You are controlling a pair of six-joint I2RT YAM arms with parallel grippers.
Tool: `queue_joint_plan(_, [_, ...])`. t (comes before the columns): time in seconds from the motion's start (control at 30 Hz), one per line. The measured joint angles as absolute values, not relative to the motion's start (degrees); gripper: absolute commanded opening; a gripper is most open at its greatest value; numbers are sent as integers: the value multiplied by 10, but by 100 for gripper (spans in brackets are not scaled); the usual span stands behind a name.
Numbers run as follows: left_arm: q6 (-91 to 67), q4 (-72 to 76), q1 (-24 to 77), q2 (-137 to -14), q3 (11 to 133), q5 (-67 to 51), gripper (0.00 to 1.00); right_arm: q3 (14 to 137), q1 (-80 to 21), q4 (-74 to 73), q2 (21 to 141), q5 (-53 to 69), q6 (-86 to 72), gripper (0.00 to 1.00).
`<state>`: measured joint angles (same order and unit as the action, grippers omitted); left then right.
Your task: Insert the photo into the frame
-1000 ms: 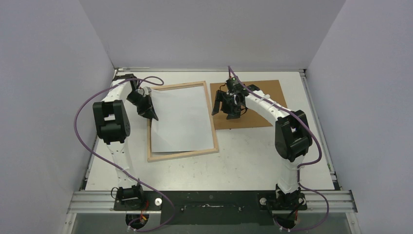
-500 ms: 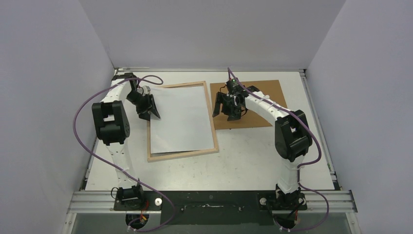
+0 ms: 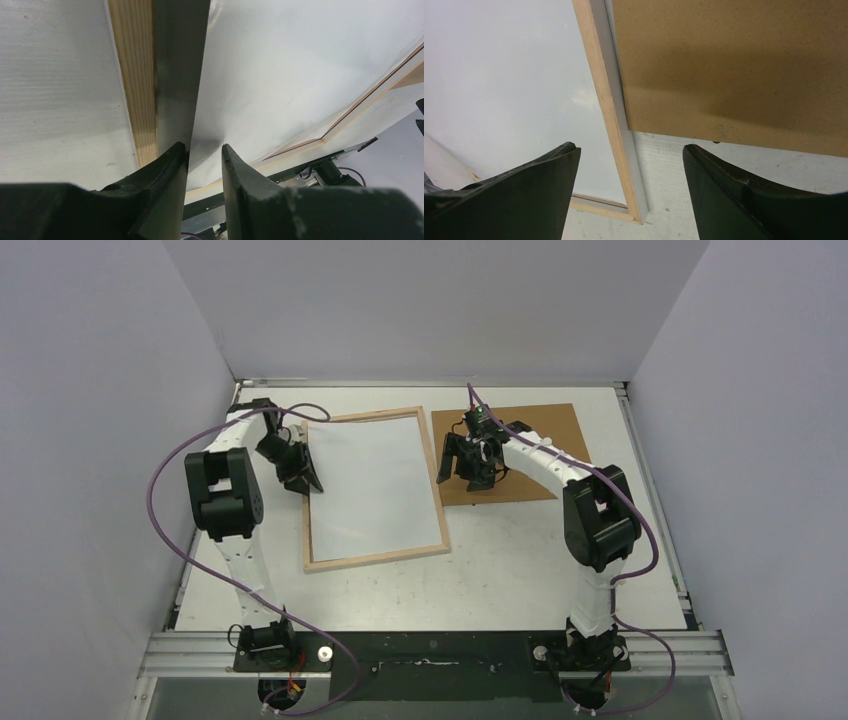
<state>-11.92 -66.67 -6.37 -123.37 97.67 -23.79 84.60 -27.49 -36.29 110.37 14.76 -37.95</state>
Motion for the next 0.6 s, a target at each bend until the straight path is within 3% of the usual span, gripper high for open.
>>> queue_joint_plan(0.2, [-128, -636, -65, -1216, 961, -240, 31, 844, -276, -359, 1104, 144, -381, 77])
queue_joint_plan(0.43, [-131, -618, -65, -1204, 961, -225, 47, 844, -282, -358, 1104, 139, -382, 77])
queue_joint_plan(0.6, [-130, -625, -65, -1197, 961, -196, 51, 844, -282, -359, 1104, 133, -381, 77])
